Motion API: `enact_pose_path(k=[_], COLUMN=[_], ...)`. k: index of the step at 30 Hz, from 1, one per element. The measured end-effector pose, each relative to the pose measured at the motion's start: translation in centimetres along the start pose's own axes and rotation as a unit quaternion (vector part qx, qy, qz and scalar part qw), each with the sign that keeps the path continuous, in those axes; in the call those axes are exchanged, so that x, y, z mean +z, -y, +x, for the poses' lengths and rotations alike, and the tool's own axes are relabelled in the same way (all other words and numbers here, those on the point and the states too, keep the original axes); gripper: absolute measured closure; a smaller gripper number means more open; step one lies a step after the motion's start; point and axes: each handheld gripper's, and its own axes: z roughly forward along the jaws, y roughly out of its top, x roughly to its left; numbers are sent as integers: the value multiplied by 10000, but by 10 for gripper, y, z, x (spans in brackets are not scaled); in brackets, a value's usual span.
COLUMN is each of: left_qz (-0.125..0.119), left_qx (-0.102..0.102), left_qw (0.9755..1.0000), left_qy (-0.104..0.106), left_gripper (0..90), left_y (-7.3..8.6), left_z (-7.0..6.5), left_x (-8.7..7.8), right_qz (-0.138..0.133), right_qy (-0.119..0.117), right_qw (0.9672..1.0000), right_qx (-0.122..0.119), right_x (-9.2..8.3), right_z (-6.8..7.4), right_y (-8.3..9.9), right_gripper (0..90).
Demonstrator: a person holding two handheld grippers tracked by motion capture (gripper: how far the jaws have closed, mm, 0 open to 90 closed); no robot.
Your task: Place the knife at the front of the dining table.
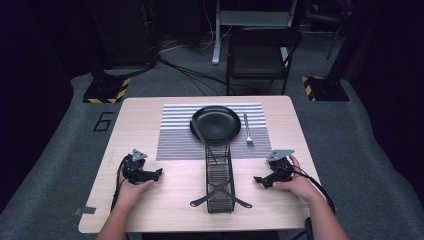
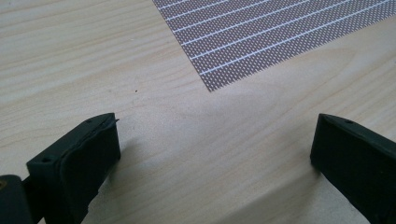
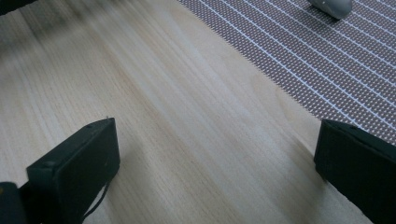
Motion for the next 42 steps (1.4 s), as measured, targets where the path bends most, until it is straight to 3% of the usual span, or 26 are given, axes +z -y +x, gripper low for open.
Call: enact_pose_path(k=[15, 22, 30, 33, 35, 42], left_qz=[-4, -144, -82, -82, -40, -394], left_qx=[-69, -108, 39, 56, -55, 41], left_qw=[9999, 9998, 9999, 9999, 9994, 9977], left_qy=[-86, -116, 49, 72, 335, 557], left_gripper=[17, 79, 168, 269, 342, 374], left_y=[-3, -2, -6, -7, -10, -27], left_z=[-1, -2, -11, -13, -17, -35], left_x=[3, 2, 0, -1, -8, -34], right_qz=[10, 8, -3, -2, -3, -3], right_qy=[11, 19, 39, 34, 40, 55], right_qw=[10000, 10000, 10000, 10000, 10000, 10000], right_qx=[-12, 0, 14, 7, 17, 29], right_x=[-1, -1, -1, -1, -1, -1], right_z=[0, 1, 1, 1, 1, 1], right_y=[1, 1, 1, 1, 1, 1], right_gripper=[0, 0, 0, 0, 0, 0])
